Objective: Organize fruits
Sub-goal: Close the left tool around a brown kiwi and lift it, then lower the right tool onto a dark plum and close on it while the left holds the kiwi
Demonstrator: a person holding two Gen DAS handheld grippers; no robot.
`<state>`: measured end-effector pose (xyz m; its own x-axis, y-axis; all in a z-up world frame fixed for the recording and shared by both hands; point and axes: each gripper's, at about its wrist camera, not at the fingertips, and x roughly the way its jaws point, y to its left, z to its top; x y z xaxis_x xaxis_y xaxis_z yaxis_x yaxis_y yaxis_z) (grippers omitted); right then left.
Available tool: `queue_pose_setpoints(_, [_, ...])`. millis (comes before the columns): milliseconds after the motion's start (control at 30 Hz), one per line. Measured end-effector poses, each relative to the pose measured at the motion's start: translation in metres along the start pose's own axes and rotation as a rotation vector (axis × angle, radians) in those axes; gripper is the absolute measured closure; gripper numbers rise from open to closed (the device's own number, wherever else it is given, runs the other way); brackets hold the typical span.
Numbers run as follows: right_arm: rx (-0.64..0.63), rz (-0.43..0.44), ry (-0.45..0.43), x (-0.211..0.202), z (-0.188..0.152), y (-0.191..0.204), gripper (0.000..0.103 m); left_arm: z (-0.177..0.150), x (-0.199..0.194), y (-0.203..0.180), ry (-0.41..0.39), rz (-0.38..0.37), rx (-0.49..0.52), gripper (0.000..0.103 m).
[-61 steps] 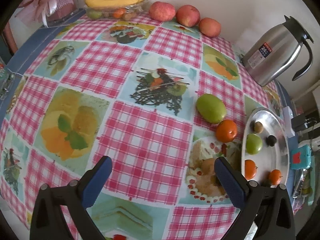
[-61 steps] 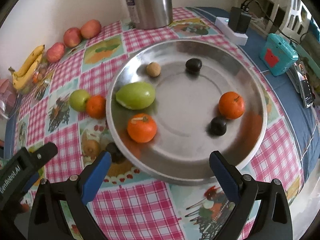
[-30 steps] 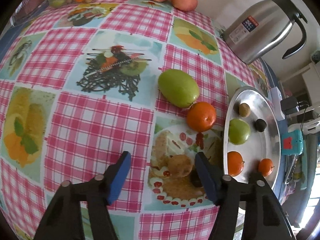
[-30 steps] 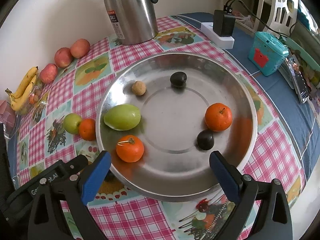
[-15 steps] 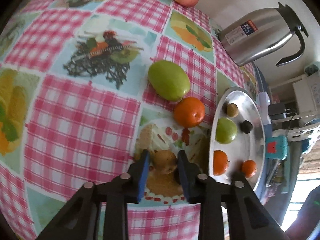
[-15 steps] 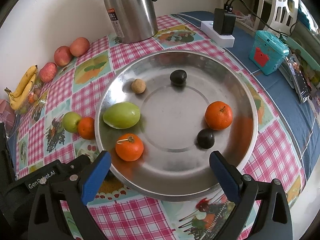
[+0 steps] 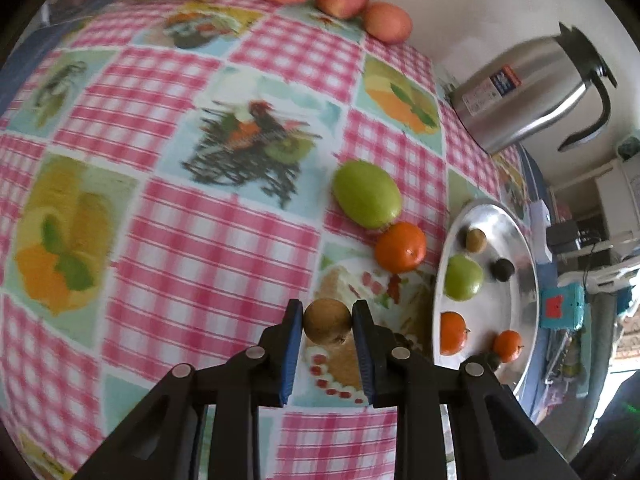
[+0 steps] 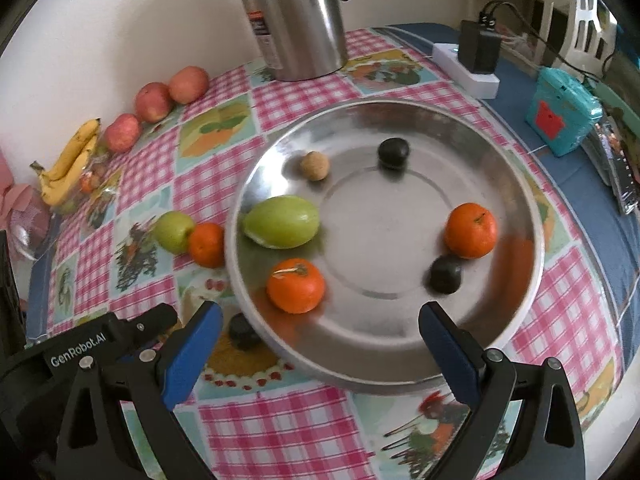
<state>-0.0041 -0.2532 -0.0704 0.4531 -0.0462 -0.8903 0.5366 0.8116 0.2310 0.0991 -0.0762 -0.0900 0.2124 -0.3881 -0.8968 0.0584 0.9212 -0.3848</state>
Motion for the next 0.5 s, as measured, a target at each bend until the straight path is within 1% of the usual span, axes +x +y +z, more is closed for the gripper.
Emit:
queue_pose_setpoints(133, [0.028, 0.017, 0.016, -0.002, -0.004, 0.006, 0.005, 0.001, -0.014, 0.014, -0.047, 0.049, -0.02, 0.076])
queue_pose_setpoints(267, [0.057, 0.001, 0.002, -0.01, -0.007, 0.012, 0.005, -0.001, -0.023, 0.031, -0.067, 0.057, -0.055, 0.076])
queue_pose_setpoints(400, [0.078, 0.008, -0.021, -0.019, -0.012, 0.021, 0.005, -0.002, -0.023, 0.039, -0.06, 0.05, -0.074, 0.076])
queue_pose_setpoints(500, [0.068, 0.004, -0.017, -0.019, -0.017, 0.029, 0.005, -0.006, -0.019, 0.043, -0.04, 0.053, -0.079, 0.076])
